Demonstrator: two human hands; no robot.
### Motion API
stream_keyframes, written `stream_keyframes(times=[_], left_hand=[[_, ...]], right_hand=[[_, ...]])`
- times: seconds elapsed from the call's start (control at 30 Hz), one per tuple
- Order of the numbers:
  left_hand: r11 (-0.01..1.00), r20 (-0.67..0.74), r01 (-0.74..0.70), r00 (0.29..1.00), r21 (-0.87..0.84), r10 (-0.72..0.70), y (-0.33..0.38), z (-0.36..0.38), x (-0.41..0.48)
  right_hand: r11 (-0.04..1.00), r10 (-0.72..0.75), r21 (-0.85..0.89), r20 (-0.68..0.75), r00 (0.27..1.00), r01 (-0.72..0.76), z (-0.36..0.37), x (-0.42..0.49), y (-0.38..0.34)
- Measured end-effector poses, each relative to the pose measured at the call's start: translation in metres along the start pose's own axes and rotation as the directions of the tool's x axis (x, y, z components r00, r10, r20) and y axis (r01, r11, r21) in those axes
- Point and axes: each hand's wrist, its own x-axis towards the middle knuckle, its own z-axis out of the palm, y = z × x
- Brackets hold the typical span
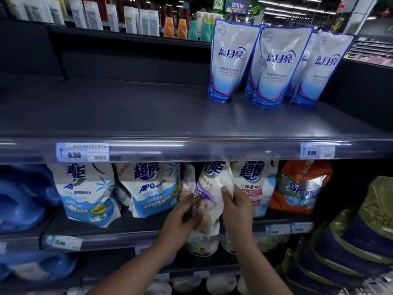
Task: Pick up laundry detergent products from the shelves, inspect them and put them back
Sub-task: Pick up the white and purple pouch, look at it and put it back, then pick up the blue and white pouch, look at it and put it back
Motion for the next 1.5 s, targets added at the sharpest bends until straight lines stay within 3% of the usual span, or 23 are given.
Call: stream_keyframes(times=[0.23,0.3,0.33,0.47,0.57,0.67,0.87,1.13,1.2,1.27,1.37,1.43,1.5], left_hand=[[0.956,0.177,0.012,0.982,0.292,-0.066,-0.006,0.014,0.014],[0.897,0.124,-0.029,0.992,0.44,-0.029,-0.017,0.021,0.019],[0.899,0.111,-0.033,0.994,0.437,-0.018,-0.023,0.024,0.021],[0.986,-0.034,0.027,0.999,0.162,-0.022,-0.036,0.035,0.037],[0.9,-0.118,-0.028,0.989,0.434,0.088,-0.043,0.041,0.036],[0.935,-0.159,-0.03,0.983,0.353,0.091,-0.051,0.049,0.037],[0.958,-0.232,-0.026,0.968,0.287,0.096,-0.054,0.059,0.054],[0.972,-0.157,-0.044,0.984,0.232,0.082,-0.05,0.045,0.024],[0.976,-0.274,-0.038,0.957,0.214,0.097,-0.044,0.023,0.008],[0.979,-0.469,-0.002,0.877,0.206,0.101,-0.041,-0.009,-0.004],[0.982,-0.694,0.106,0.719,0.155,0.032,-0.029,-0.056,-0.009],[0.97,-0.713,0.159,0.701,0.184,0.021,-0.017,-0.073,-0.003],[0.968,-0.736,0.162,0.676,0.189,0.031,-0.008,-0.083,0.004]], right_hand=[[0.999,0.006,-0.042,0.038,0.999,-0.004,0.012,0.01,0.029],[0.997,0.063,-0.042,0.082,0.995,-0.059,0.012,0.005,0.04],[0.995,0.091,-0.053,0.101,0.991,-0.086,0.012,0.002,0.044],[0.991,0.124,-0.085,0.226,0.966,-0.107,0.004,0.003,0.055],[0.954,0.149,-0.291,0.245,0.958,-0.074,0.001,-0.002,0.072],[0.878,0.141,-0.478,0.203,0.969,-0.027,0.006,-0.01,0.094],[0.951,0.065,-0.307,0.128,0.99,-0.023,0.024,0.012,0.104],[0.983,0.178,0.012,0.153,0.972,-0.182,0.025,0.002,0.109],[0.981,0.192,-0.008,0.058,0.98,-0.192,0.025,-0.013,0.111],[0.986,0.158,-0.066,0.051,0.986,-0.155,0.029,-0.032,0.106],[0.993,0.084,-0.097,0.272,0.959,-0.06,0.057,-0.045,0.083],[0.995,0.067,-0.1,0.452,0.889,-0.024,0.083,-0.038,0.056],[0.998,0.028,-0.059,0.509,0.86,0.003,0.109,-0.022,0.04]])
